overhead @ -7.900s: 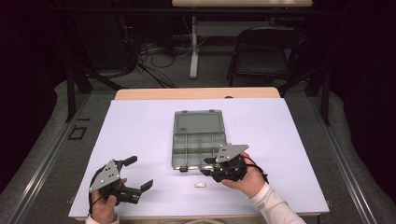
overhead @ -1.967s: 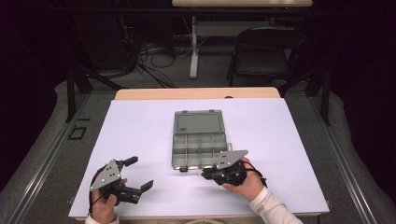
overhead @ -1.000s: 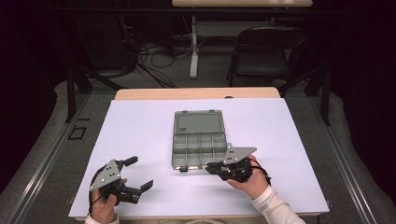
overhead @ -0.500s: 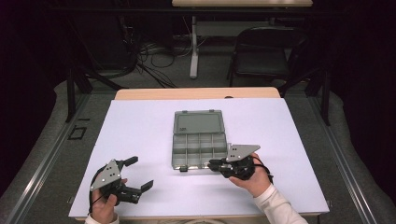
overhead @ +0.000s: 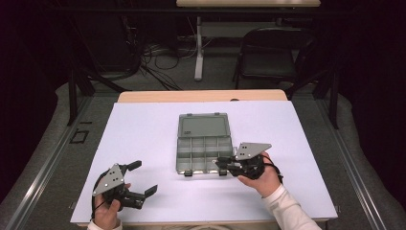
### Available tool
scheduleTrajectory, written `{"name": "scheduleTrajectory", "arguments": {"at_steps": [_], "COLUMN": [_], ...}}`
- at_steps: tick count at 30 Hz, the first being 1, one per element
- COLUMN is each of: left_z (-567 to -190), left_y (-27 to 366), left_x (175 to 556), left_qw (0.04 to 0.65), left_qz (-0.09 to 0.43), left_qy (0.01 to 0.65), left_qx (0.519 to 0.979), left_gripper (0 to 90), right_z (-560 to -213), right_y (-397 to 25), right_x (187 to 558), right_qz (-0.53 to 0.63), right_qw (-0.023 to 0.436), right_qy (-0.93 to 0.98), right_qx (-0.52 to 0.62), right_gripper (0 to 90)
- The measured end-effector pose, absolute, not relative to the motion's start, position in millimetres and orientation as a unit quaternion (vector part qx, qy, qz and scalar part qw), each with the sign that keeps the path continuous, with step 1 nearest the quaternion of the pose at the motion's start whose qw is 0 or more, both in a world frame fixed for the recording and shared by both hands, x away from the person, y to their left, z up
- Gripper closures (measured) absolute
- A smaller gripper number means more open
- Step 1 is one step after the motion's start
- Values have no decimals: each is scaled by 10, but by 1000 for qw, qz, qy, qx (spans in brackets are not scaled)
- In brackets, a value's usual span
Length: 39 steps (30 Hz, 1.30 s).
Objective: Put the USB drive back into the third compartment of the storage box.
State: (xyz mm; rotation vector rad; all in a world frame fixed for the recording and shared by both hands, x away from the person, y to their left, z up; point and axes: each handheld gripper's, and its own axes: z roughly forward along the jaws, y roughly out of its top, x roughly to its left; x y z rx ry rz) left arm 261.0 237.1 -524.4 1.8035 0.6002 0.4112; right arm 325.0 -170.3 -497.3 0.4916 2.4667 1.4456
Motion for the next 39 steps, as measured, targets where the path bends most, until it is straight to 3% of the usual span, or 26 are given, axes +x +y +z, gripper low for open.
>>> {"name": "scheduleTrajectory", "arguments": {"at_steps": [39], "left_z": [-5250], "left_y": [2373], "left_x": [2615], "left_qw": [564], "left_qz": [173], "left_qy": [257], "left_qx": [765], "left_gripper": [5], "right_z": [-4750], "right_y": [-1535], "right_x": [3734], "right_qz": [467], "right_qw": [146], "right_qy": [854], "right_qx": [179], "right_gripper": [793]}}
